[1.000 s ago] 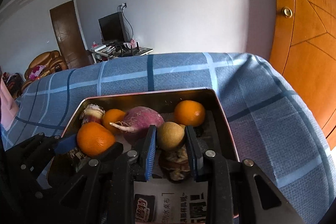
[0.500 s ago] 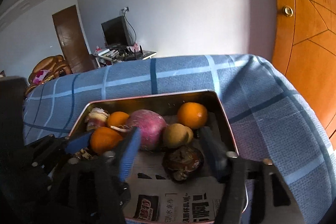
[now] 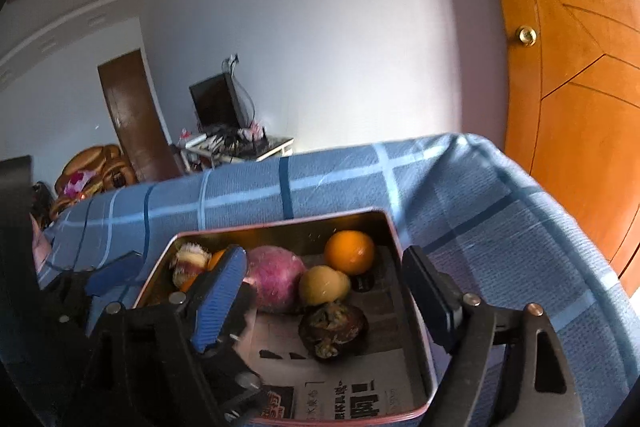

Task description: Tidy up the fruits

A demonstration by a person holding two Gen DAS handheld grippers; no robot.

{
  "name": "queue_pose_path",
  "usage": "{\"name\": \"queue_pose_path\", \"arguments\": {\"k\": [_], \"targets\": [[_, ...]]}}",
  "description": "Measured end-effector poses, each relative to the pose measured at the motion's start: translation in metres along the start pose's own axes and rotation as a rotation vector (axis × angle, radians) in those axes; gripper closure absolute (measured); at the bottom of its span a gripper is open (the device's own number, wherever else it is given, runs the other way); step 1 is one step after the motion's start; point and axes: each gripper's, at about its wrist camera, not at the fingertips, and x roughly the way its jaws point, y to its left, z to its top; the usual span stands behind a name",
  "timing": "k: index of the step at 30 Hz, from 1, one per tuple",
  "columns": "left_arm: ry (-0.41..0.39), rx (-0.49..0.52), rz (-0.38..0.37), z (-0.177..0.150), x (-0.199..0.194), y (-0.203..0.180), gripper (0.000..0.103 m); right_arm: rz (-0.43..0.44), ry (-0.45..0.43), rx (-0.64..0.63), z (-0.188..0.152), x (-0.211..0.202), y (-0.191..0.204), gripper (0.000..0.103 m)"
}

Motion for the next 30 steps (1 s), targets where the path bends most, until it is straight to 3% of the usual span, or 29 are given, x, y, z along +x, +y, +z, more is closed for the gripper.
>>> {"name": "queue_pose_path", "arguments": {"k": [4,8,10,20,30], "targets": [[0.01,-0.042,0.026,0.002,0.002,0.01,0.0,-0.067,-0.088,-0.034,0.003,-0.011,0.004,0.021],[-0.016,-0.093,0.04,0.001,-0.001,0.023,0.0,-0.174,-0.24,-0.122,0.005,-0.027,0.016,0.017],[-0.02,-0.085,0.073,0.001,-0.002,0.024,0.0,-0.176,-0.237,-0.137,0.005,-0.027,0.018,0.016],[-0.026,-0.085,0.07,-0.003,-0.008,0.027,0.0,-0.161,-0.229,-0.123,0.004,-0.026,0.012,0.015],[-0.101,-0.084,0.07,-0.01,-0.029,0.029,0.0,-0.168,-0.282,-0.111,-0.002,-0.045,0.011,0.015]]}}
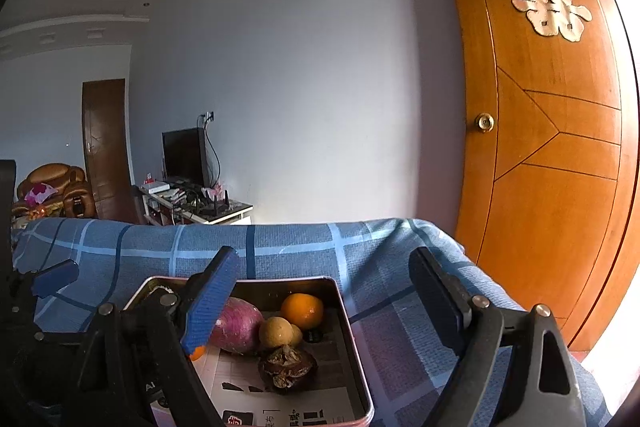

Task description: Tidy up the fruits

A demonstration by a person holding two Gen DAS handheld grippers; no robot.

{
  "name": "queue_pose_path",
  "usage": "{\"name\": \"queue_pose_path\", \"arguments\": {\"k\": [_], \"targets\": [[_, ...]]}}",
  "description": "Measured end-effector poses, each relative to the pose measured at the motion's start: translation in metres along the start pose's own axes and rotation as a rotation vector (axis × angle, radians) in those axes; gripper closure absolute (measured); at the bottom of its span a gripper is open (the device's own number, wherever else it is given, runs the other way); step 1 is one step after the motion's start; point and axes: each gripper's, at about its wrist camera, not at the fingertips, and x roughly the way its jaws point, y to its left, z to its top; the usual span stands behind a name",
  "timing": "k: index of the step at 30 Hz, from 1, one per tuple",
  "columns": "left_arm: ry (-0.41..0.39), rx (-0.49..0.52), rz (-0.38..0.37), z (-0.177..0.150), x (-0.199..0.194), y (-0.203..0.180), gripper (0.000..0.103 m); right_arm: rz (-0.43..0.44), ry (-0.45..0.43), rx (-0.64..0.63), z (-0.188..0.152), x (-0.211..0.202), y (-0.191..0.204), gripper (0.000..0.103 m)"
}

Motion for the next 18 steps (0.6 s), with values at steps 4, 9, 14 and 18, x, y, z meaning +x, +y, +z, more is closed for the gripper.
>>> {"name": "queue_pose_path", "arguments": {"k": [4,9,14,18], "targets": [[-0.002,-0.018,-0.006,-0.002,-0.004,0.005,0.0,-0.01,-0.023,0.003,0.0,-0.008,-0.001,0.015],[-0.017,-0.032,-0.015,-0.005,-0.012,0.01,0.0,-0.018,-0.036,0.0,0.0,-0.012,-0.001,0.015],[-0.044,-0.031,-0.02,-0.009,-0.024,0.011,0.0,-0.021,-0.067,-0.009,-0.001,-0.024,0.001,0.015],[-0.07,-0.024,-0.028,-0.014,-0.036,0.011,0.0,-0.021,-0.09,-0.006,-0.002,-0.035,0.001,0.015]]}}
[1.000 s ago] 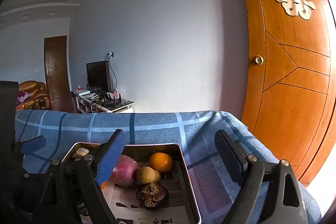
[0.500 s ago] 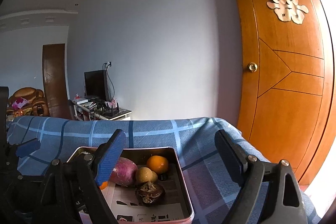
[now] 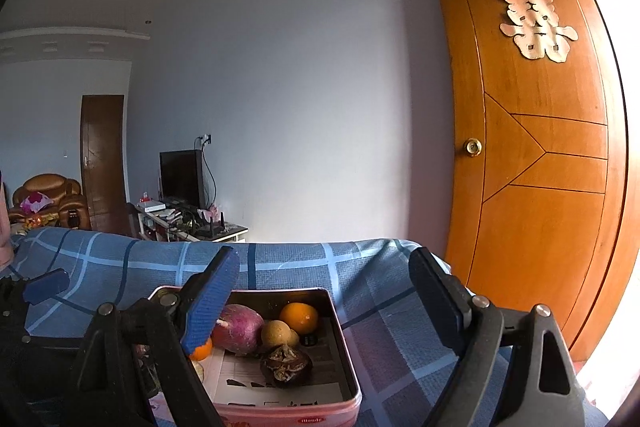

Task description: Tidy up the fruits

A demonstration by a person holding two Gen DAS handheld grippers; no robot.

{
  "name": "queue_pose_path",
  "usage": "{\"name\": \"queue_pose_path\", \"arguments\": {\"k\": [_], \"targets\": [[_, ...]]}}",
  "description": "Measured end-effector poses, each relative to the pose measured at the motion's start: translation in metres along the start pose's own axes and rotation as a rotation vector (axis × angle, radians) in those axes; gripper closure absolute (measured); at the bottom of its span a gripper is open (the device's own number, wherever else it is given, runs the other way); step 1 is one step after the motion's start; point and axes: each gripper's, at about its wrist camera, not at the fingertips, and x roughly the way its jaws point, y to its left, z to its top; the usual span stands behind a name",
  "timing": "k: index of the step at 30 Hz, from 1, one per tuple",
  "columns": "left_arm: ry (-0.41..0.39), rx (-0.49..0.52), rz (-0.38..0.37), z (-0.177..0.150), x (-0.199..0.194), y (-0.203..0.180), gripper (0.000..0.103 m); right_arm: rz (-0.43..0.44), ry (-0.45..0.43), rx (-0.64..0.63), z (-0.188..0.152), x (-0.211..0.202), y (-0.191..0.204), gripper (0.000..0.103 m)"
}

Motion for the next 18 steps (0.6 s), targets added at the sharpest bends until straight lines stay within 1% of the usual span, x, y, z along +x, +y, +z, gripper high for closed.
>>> {"name": "queue_pose_path", "arguments": {"k": [6,11,18], "targets": [[-0.047,-0.003,-0.009,-0.004,-0.018,0.003,0.0,-0.013,-0.022,0.004,-0.001,-0.012,-0.001,0.015],[-0.057,-0.008,-0.023,-0.009,-0.029,0.007,0.0,-0.024,-0.052,-0.005,-0.002,-0.029,0.002,0.015],[-0.073,0.0,-0.057,-0.014,-0.046,0.011,0.0,-0.028,-0.062,0.012,-0.006,-0.05,-0.001,0.015]]}}
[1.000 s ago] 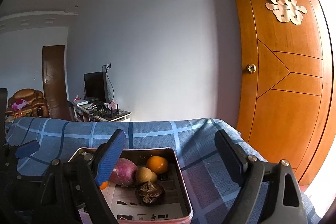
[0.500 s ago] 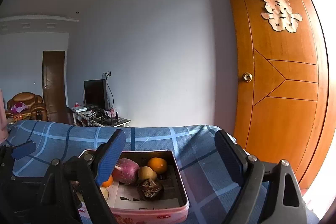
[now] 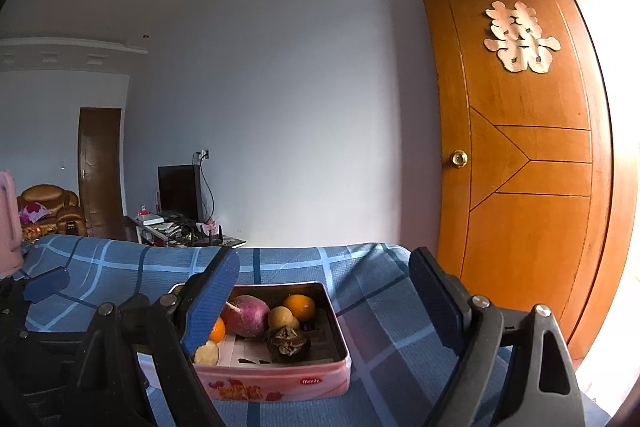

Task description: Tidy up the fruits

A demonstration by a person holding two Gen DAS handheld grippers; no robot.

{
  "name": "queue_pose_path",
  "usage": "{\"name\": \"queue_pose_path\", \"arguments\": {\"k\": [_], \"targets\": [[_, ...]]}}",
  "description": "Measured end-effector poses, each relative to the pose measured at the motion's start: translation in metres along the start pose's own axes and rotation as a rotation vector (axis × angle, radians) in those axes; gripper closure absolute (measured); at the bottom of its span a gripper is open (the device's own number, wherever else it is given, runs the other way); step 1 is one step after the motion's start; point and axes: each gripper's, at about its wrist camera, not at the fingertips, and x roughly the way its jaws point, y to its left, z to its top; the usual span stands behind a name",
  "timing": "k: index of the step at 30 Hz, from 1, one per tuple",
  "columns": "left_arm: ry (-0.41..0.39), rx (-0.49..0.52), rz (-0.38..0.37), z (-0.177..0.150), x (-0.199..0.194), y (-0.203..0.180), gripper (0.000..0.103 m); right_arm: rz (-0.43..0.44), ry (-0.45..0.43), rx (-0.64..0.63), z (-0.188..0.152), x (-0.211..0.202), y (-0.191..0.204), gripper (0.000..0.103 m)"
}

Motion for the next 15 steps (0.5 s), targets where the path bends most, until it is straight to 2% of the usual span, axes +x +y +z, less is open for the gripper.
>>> {"name": "queue_pose_path", "arguments": {"k": [10,15], "targets": [[-0.036,-0.007,-0.01,-0.004,-0.017,0.005,0.0,-0.042,-0.04,0.009,-0.001,-0.022,0.0,0.015],[-0.038,-0.002,-0.015,-0.004,-0.019,0.005,0.0,-0.064,-0.068,0.003,0.0,-0.028,0.001,0.009]]}}
